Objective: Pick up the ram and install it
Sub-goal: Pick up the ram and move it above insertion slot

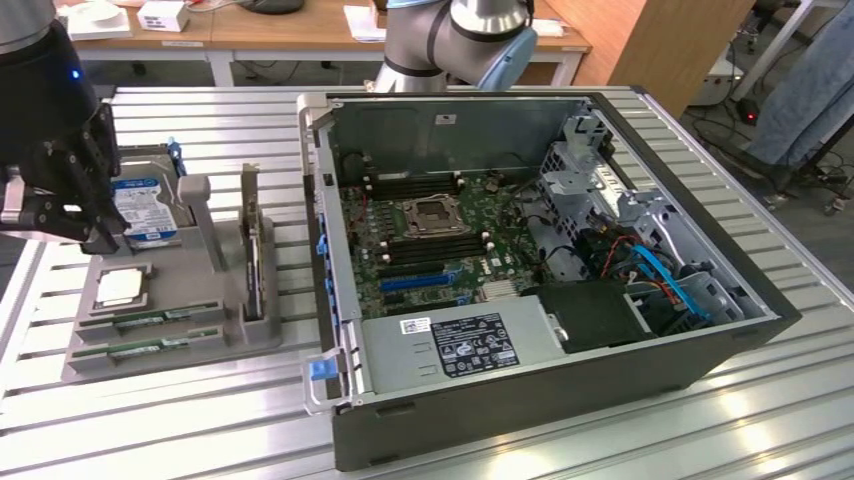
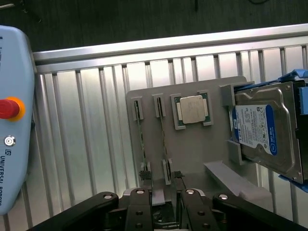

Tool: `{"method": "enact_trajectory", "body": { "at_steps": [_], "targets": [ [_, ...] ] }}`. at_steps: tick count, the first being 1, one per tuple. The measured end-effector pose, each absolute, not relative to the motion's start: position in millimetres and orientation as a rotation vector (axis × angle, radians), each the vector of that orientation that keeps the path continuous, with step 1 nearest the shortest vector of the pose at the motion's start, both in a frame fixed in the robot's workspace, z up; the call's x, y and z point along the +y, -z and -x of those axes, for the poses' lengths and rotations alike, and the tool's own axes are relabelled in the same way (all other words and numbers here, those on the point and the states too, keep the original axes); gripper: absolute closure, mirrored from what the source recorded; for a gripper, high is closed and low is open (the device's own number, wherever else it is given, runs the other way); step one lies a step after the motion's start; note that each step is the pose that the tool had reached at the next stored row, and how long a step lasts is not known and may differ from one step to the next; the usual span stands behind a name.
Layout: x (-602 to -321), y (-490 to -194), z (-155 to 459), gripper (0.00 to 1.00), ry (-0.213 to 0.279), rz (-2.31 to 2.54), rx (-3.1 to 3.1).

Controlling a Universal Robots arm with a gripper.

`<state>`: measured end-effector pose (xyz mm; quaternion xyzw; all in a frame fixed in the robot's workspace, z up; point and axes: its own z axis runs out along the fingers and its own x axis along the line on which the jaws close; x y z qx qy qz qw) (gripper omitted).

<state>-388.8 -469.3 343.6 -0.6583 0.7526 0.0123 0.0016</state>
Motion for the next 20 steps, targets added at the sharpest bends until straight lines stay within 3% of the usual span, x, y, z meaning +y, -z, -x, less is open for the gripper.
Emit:
{"method": "enact_trajectory", "body": {
  "at_steps": [20],
  "targets": [
    [-469,-320,389,0.71,-0.039,2.066,2.362]
  ]
}}
